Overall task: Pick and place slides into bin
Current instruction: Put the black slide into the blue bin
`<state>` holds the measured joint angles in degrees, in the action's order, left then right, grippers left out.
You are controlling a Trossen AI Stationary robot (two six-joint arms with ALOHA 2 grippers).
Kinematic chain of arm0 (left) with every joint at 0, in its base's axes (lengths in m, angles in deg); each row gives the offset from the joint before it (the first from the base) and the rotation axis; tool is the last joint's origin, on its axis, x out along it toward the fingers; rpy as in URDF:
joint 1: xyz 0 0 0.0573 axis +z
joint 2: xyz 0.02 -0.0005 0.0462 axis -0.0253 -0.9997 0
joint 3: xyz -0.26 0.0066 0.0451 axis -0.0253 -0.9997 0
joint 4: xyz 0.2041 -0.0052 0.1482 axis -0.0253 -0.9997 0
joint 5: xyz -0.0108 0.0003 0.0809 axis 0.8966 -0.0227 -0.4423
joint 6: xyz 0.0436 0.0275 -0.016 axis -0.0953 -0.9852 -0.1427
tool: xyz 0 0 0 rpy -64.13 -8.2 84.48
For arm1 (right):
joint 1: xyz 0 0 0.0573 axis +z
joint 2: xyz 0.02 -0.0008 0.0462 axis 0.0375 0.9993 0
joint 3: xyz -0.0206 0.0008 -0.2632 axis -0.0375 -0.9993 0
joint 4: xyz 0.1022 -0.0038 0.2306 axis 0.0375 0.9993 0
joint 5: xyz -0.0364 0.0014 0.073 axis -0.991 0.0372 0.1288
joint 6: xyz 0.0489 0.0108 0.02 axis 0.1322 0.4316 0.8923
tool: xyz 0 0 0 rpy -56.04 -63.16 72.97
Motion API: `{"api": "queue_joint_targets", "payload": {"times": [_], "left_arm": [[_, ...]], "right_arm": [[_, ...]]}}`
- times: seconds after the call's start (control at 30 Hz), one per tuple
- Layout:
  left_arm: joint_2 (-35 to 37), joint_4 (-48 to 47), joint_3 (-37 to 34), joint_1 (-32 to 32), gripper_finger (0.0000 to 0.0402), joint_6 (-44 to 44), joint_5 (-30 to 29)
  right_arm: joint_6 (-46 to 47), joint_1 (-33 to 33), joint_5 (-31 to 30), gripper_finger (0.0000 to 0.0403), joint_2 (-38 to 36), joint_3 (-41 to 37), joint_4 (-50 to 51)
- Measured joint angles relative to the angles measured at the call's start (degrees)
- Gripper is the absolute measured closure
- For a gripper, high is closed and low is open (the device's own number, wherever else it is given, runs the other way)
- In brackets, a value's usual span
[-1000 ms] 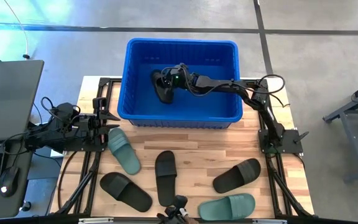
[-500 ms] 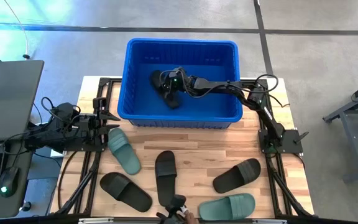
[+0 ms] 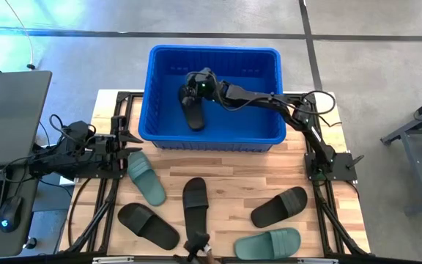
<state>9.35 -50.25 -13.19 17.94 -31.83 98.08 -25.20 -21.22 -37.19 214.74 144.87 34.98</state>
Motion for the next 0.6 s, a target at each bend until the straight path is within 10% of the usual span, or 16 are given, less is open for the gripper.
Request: {"api": "queue_joint_targets", "payload": {"times": [0.6], "left_arm": [[0.0,-3.6,0.0,0.0,0.0311,0.15,0.05]], "right_arm": [[-0.14,13.23,15.58,0.0258,-2.55,21.49,22.77]]}}
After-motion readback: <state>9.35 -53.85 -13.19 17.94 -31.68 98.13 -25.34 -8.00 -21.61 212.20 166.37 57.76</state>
